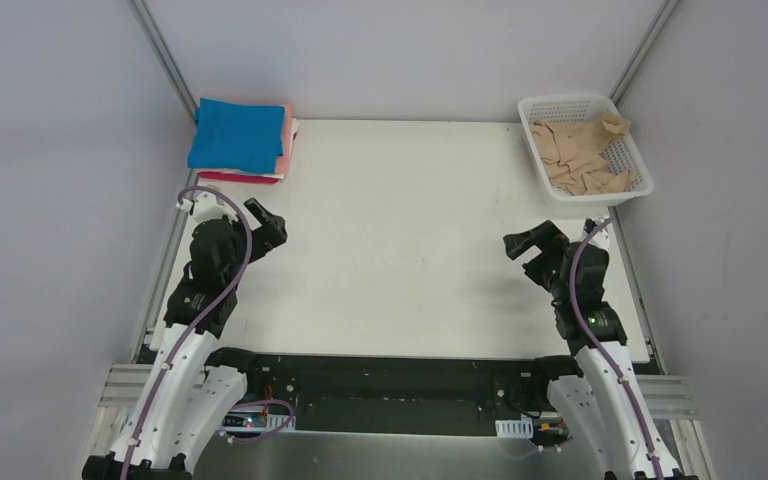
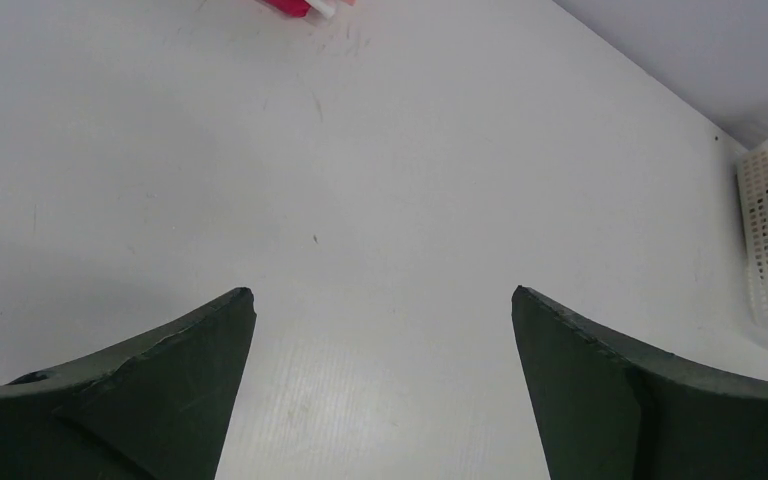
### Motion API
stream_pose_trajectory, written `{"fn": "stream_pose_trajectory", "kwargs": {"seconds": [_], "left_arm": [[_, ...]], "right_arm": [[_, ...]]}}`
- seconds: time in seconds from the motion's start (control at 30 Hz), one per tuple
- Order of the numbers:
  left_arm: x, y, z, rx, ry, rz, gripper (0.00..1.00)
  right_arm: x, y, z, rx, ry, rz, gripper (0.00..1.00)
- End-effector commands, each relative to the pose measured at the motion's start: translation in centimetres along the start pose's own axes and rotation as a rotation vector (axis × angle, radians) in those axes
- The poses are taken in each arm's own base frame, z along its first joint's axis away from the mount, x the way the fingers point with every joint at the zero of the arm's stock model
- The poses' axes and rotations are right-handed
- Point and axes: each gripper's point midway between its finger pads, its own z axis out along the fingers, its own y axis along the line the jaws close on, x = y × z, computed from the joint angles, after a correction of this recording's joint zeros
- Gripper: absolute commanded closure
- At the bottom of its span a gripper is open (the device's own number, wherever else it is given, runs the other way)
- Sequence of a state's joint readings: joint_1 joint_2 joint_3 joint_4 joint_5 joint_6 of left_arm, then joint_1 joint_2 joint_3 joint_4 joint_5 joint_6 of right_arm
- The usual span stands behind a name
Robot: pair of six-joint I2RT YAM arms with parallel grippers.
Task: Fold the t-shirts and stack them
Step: Grab crumpled tshirt from bin with the right arm
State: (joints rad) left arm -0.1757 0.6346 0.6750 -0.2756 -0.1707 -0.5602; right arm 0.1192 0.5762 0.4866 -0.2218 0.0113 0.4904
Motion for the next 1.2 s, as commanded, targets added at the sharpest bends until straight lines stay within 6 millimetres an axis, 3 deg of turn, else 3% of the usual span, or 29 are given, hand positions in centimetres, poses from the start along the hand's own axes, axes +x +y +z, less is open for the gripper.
{"fn": "stream_pose_trajectory", "kwargs": {"seconds": [0.0, 0.13, 0.33, 0.43, 0.6, 0.8, 0.9, 0.93, 1.03, 1.17], "left_arm": [[0.4, 0.5, 0.7, -0.024, 0.008, 0.015, 0.0], [1.0, 0.3, 1.3, -0.02, 0.032, 0.021, 0.0], [1.0, 0.8, 1.9, -0.051, 0.038, 0.041, 0.0], [0.8, 1.3, 2.0, -0.078, 0.018, 0.046, 0.0], [0.5, 1.8, 2.2, -0.097, -0.012, 0.047, 0.0], [0.4, 1.8, 2.4, -0.093, -0.026, 0.058, 0.0], [0.3, 1.9, 2.5, -0.1, -0.032, 0.061, 0.0], [0.3, 2.0, 2.5, -0.102, -0.034, 0.061, 0.0], [0.4, 2.2, 2.5, -0.11, -0.035, 0.063, 0.0], [0.5, 2.2, 2.7, -0.114, -0.031, 0.064, 0.0]], "right_arm": [[-4.0, 1.1, -0.2, 0.032, -0.132, 0.049, 0.01], [-6.8, 2.5, 1.0, 0.083, -0.146, 0.008, 0.01], [-13.9, 3.5, 5.4, 0.292, -0.18, -0.051, 0.01], [-16.8, 3.5, 9.1, 0.334, -0.151, -0.037, 0.01], [-20.2, 1.4, 16.8, 0.379, -0.058, 0.015, 0.01], [-22.8, -1.2, 25.7, 0.295, 0.038, 0.193, 0.01], [-23.2, -2.4, 29.4, 0.27, 0.053, 0.222, 0.01], [-24.0, -2.2, 30.2, 0.259, 0.035, 0.215, 0.01], [-23.9, -3.8, 32.7, 0.28, 0.015, 0.217, 0.01], [-22.4, -5.9, 35.0, 0.304, 0.02, 0.25, 0.04]]}}
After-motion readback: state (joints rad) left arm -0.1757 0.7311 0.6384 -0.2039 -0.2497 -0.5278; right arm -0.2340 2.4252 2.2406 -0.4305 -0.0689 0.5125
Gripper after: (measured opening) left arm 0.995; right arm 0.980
